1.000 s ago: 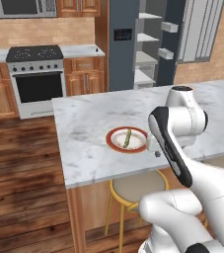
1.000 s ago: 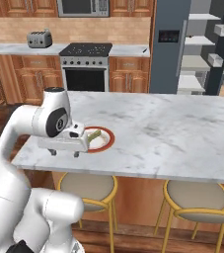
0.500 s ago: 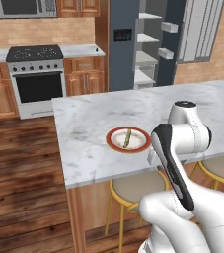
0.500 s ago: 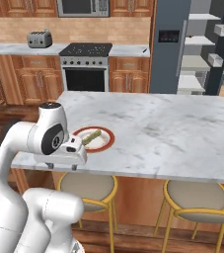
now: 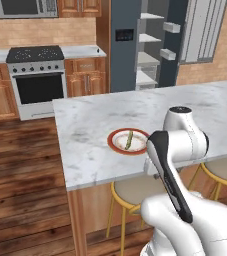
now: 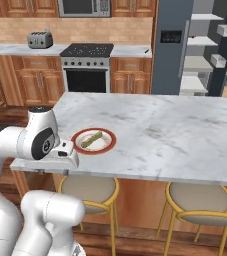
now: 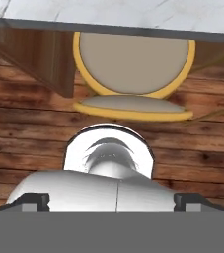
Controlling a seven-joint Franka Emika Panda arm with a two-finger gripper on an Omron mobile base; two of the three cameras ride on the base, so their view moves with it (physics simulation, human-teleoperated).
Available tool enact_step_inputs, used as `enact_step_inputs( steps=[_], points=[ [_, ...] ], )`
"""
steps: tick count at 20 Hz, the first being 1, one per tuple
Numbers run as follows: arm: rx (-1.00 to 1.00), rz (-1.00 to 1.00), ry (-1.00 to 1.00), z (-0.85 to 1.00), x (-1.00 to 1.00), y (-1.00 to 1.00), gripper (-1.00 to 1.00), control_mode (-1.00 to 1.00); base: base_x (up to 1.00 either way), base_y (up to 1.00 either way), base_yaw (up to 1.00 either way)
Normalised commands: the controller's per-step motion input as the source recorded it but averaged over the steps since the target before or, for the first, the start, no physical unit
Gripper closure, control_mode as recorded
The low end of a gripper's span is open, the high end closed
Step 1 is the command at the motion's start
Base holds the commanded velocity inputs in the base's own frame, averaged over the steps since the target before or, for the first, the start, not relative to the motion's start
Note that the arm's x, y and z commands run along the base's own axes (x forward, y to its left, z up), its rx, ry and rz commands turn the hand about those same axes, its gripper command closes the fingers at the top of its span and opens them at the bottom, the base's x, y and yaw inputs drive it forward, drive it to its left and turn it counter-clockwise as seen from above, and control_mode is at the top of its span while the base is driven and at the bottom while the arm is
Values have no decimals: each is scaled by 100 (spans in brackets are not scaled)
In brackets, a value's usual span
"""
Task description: Retrieve the butter from the fridge and place it on a plate on the dining table. Then retrieve the butter knife by the fridge and place it near the plate.
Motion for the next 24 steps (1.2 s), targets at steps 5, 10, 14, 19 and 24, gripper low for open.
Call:
enact_step_inputs(
  steps=[5, 10, 14, 19, 24],
  points=[
    [0, 0, 0, 0, 0, 0, -100, 100, -38, 84, 3],
    [0, 0, 0, 0, 0, 0, -100, 100, -5, 100, -2],
    [0, 0, 0, 0, 0, 0, -100, 100, 0, 100, -9],
    [0, 0, 0, 0, 0, 0, -100, 100, 0, 100, -9],
    [0, 0, 0, 0, 0, 0, -100, 100, 38, 99, -24]
  ],
)
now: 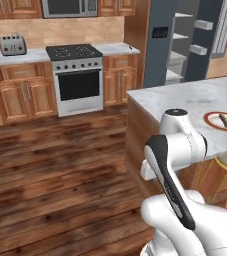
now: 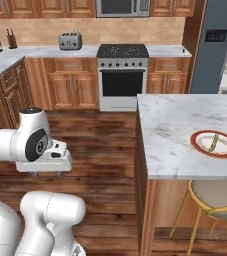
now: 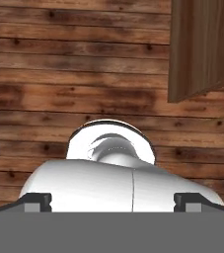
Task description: Retrieve the butter from the fridge and place it on a plate on the dining table. Then retrieve the butter knife by the fridge and place it near the plate.
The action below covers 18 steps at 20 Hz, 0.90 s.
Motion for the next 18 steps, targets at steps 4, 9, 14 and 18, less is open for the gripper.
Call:
enact_step_inputs(
  steps=[4, 9, 14, 18],
  points=[
    [0, 0, 0, 0, 0, 0, -100, 100, 96, 64, -9],
    [0, 0, 0, 0, 0, 0, -100, 100, 100, 75, -6],
    [0, 0, 0, 0, 0, 0, -100, 100, 100, 70, -14],
    [0, 0, 0, 0, 0, 0, -100, 100, 100, 76, -15]
  ],
)
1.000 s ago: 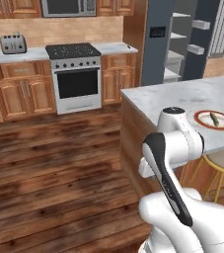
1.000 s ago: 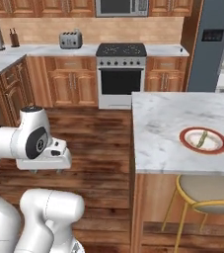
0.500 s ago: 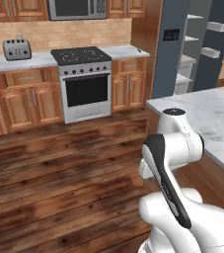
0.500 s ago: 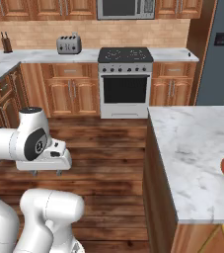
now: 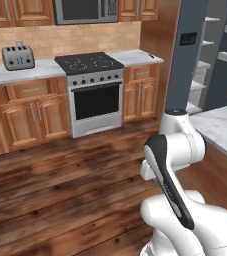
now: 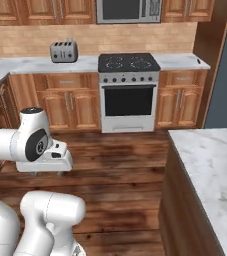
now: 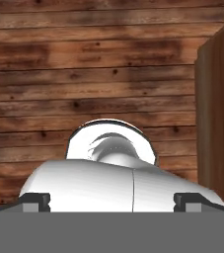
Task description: Retrieve the butter from the fridge and place it on a plate on the dining table. Then retrieve the butter knife by the fridge and place it near the plate.
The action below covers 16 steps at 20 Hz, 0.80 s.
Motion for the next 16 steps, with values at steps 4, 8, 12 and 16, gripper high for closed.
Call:
enact_step_inputs(
  steps=[4, 8, 12, 16],
  points=[
    [0, 0, 0, 0, 0, 0, -100, 100, 100, 82, -23],
    [0, 0, 0, 0, 0, 0, -100, 100, 100, 64, -32],
    [0, 0, 0, 0, 0, 0, -100, 100, 100, 46, -46],
    [0, 0, 0, 0, 0, 0, -100, 100, 100, 16, -51]
  ],
)
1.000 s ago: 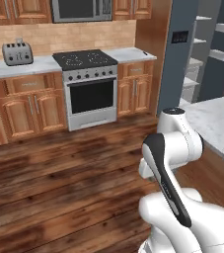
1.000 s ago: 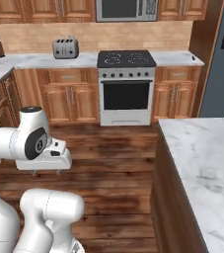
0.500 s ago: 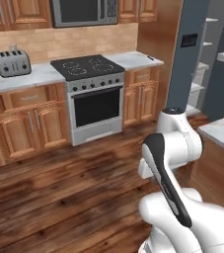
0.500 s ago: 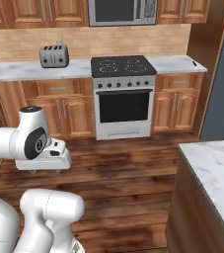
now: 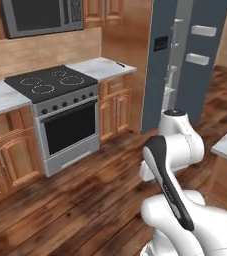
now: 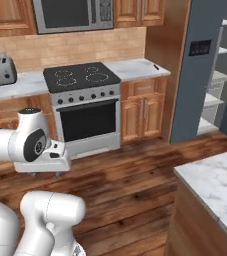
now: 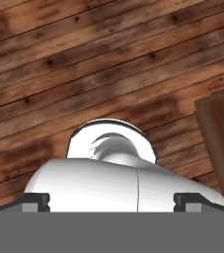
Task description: Retrieve the butter from the fridge and place it on a plate on the dining table. Then retrieve the butter knife by the fridge and place it near the plate.
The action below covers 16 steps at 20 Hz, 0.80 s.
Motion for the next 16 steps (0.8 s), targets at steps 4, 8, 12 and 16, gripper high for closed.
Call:
enact_step_inputs(
  steps=[4, 8, 12, 16],
  points=[
    [0, 0, 0, 0, 0, 0, -100, 100, 100, 1, -44],
    [0, 0, 0, 0, 0, 0, -100, 100, 100, 1, -38],
    [0, 0, 0, 0, 0, 0, -100, 100, 100, 9, -35],
    [0, 0, 0, 0, 0, 0, -100, 100, 100, 42, -31]
  ],
)
